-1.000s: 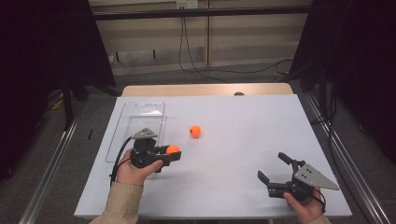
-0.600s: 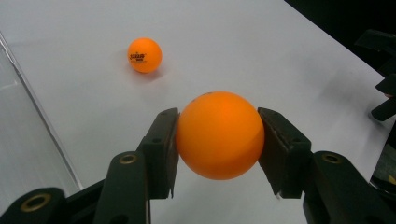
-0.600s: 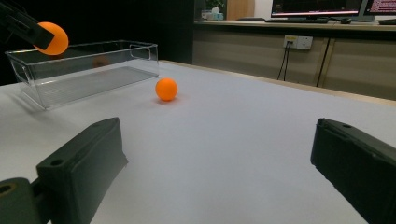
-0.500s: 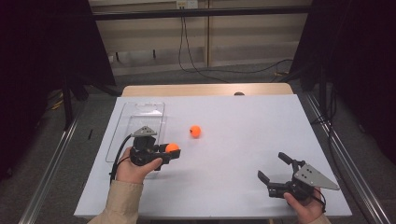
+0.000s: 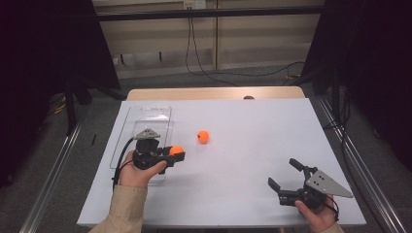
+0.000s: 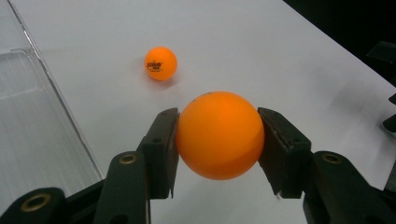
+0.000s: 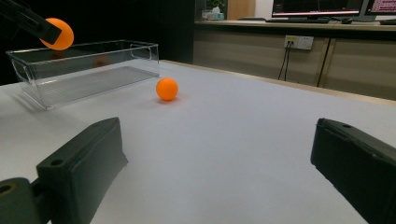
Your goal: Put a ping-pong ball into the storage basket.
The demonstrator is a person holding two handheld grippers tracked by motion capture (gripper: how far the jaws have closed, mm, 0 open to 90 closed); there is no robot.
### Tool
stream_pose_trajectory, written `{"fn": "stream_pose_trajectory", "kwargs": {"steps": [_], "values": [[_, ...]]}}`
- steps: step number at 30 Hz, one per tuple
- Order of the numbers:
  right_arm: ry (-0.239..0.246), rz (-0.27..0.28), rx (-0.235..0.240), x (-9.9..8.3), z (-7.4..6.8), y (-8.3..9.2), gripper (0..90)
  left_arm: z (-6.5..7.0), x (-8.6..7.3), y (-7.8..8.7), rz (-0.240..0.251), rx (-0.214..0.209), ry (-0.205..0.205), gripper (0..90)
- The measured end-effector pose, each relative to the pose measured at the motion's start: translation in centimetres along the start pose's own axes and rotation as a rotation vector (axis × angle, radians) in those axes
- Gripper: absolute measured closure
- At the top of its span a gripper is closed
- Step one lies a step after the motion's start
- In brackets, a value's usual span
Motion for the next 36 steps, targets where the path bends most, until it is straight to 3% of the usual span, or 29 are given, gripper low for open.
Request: {"fn": "stream_pose_trajectory", "kwargs": {"steps": [36], "values": [[-0.005,0.003,-0.001,0.0,0.1,0.0,2.1,-1.9,0.7,0.8,0.039,0.069,0.030,51.1]]}}
Point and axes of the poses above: each handheld gripper's, and its own axes: y roughly backward along the jaws, x roughly out of its top, z roughly to its right, the point moved 3 cm from there along -y, roughly forward along the jaws, and after that the axes turned 1 degree about -y, right-handed, at the moved point
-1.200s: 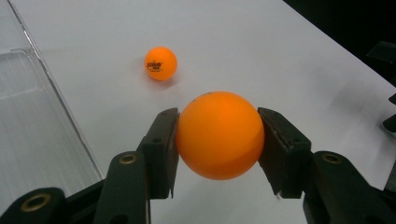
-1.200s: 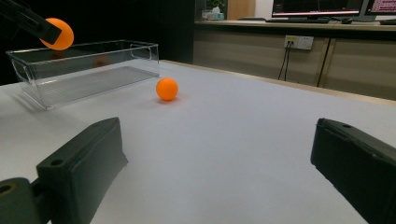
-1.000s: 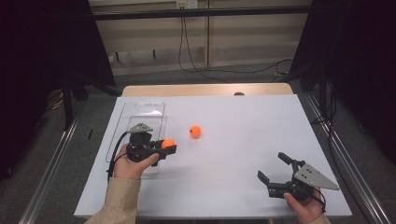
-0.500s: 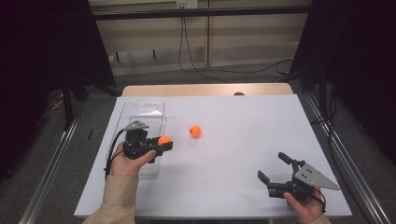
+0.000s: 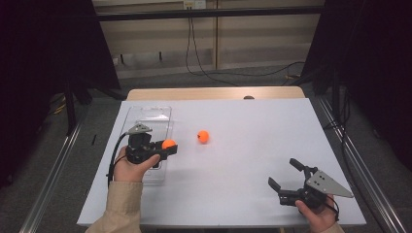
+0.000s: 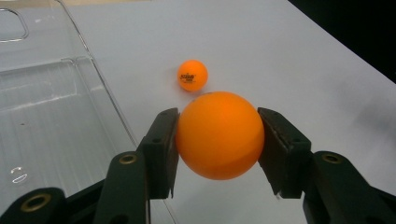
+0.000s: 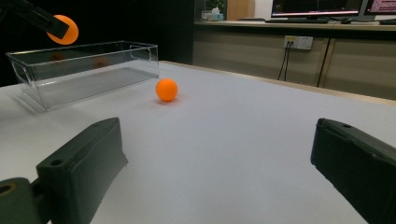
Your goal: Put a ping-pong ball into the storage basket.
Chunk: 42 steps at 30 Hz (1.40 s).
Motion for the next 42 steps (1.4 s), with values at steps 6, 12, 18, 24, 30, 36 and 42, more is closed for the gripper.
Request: {"fn": "stream_pose_trajectory", "kwargs": {"steps": [6,12,18,24,30,36,42], "values": [[-0.001,-0.001,0.001,0.0,0.0,0.0,2.1,-0.2,0.1,0.0,0.003,0.012,-0.003,51.1],[-0.001,-0.001,0.000,0.0,0.0,0.0,2.1,-0.5,0.2,0.1,0.009,0.022,0.000,51.1],[-0.003,-0.002,0.001,0.0,0.0,0.0,2.1,-0.8,0.3,0.5,0.019,0.030,0.002,51.1],[-0.001,-0.002,0.002,0.0,0.0,0.0,2.1,-1.0,0.4,0.6,0.023,0.036,0.007,51.1],[-0.002,-0.002,0.000,0.0,0.0,0.0,2.1,-1.2,0.5,0.8,0.030,0.050,0.005,51.1],[-0.003,-0.003,0.002,0.0,0.0,0.0,2.1,-1.4,0.7,1.2,0.045,0.060,0.013,51.1],[-0.003,-0.002,0.001,0.0,0.0,0.0,2.1,-1.8,0.7,1.0,0.044,0.066,0.019,51.1]]}}
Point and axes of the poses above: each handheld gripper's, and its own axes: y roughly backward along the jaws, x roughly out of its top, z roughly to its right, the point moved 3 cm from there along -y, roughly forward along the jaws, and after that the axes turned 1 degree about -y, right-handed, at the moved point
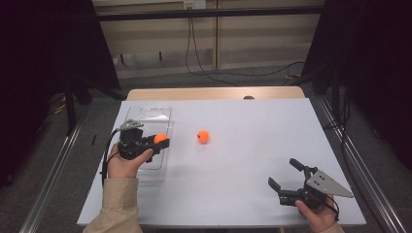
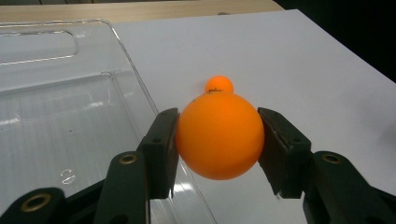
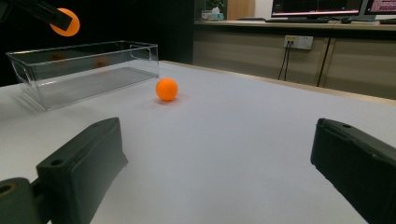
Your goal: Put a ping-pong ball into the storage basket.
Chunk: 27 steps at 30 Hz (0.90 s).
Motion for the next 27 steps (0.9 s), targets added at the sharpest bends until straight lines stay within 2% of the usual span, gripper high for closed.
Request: {"fn": "stream_pose_trajectory", "kwargs": {"steps": [27], "values": [[-0.001,0.001,0.000,0.0,0.1,0.1,2.1,-1.5,-0.1,0.0,0.006,0.070,0.001,51.1]]}}
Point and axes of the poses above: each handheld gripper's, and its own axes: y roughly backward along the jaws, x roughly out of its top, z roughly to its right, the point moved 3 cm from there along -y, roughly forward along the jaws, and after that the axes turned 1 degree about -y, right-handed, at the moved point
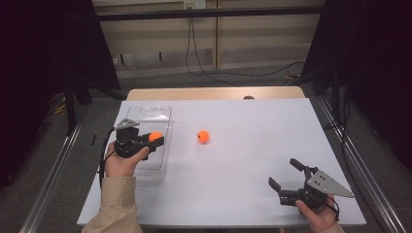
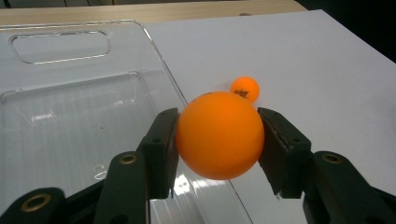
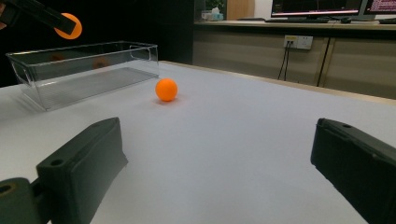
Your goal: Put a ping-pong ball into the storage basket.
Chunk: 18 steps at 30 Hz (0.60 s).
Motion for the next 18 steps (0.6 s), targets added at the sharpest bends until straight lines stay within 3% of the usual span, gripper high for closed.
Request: {"fn": "stream_pose_trajectory", "kwargs": {"steps": [18], "values": [[0.000,0.000,0.000,-0.01,0.00,0.01,2.1,-0.79,0.05,0.12,0.003,0.025,0.004,51.1]]}}
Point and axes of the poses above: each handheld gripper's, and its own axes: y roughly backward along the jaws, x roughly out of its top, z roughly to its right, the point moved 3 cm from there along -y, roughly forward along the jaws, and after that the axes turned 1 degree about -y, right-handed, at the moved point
